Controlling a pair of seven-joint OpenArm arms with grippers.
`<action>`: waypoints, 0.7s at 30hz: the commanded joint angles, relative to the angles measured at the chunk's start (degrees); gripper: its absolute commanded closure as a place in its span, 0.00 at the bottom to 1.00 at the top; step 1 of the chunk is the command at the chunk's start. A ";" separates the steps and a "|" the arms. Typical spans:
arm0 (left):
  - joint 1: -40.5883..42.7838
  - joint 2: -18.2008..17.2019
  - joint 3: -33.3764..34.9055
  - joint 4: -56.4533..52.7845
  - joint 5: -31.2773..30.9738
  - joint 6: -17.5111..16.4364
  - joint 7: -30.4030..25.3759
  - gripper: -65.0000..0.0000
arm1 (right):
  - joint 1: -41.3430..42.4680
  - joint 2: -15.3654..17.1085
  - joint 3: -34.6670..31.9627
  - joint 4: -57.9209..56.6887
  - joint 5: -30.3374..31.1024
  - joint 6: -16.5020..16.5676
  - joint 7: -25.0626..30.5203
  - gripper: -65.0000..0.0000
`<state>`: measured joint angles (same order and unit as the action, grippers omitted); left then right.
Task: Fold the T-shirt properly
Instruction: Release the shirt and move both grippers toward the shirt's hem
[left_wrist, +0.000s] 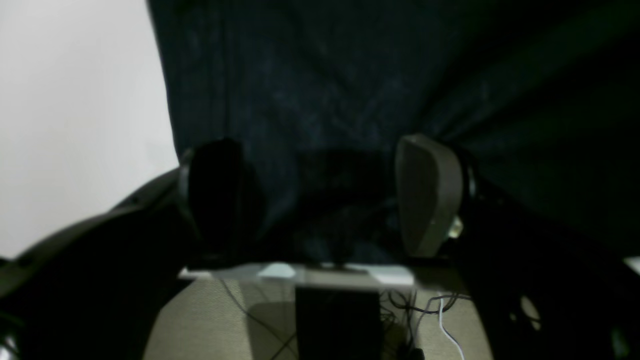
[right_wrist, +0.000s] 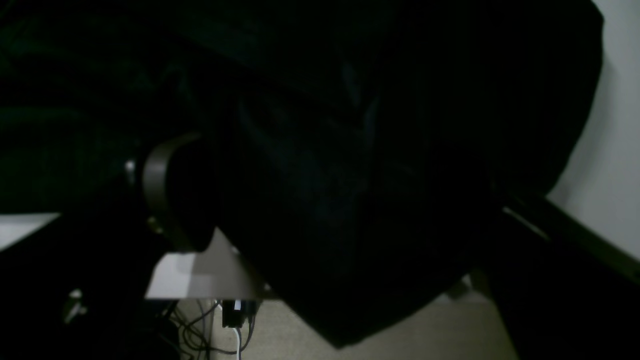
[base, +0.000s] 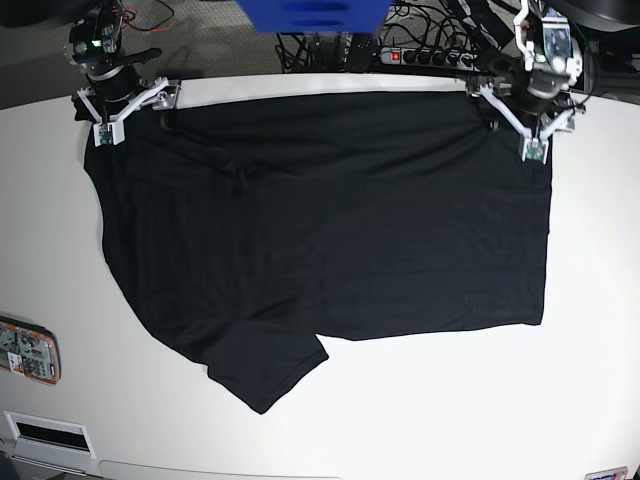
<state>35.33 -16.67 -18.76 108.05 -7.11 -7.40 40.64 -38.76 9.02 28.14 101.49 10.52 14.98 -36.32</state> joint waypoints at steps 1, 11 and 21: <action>-0.65 -0.61 -0.18 0.30 1.88 1.11 0.19 0.29 | -0.49 0.26 0.30 1.58 -2.39 -0.96 -4.96 0.08; -1.88 0.45 -0.09 11.29 1.88 1.46 -0.07 0.29 | 0.21 0.26 0.30 10.38 -2.48 -0.96 -7.95 0.08; -12.69 -1.05 -0.18 11.82 5.31 1.20 0.19 0.29 | 9.01 0.52 0.30 11.52 -2.48 -0.96 -1.00 0.08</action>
<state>22.37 -17.06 -18.65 118.93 -2.26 -6.70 41.21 -29.54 8.88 28.08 112.03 7.70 14.17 -38.30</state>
